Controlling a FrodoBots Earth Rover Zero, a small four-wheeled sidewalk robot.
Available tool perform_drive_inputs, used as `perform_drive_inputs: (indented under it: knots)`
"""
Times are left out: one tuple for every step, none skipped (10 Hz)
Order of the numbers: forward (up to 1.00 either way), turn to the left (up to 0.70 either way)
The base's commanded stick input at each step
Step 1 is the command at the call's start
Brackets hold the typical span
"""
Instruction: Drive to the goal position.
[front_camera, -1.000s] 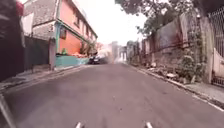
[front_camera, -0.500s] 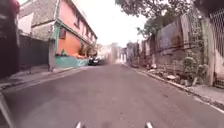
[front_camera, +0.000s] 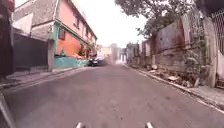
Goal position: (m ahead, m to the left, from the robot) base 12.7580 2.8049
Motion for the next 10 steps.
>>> perform_drive_inputs:
  knots:
    - [0.22, 0.0]
    - [0.22, 0.0]
    - [0.22, 0.0]
    - [0.22, 0.0]
    - [0.22, 0.0]
    - [0.21, 0.0]
    - [0.21, 0.0]
    - [0.21, 0.0]
    - [0.22, 0.0]
    - [0.22, 0.0]
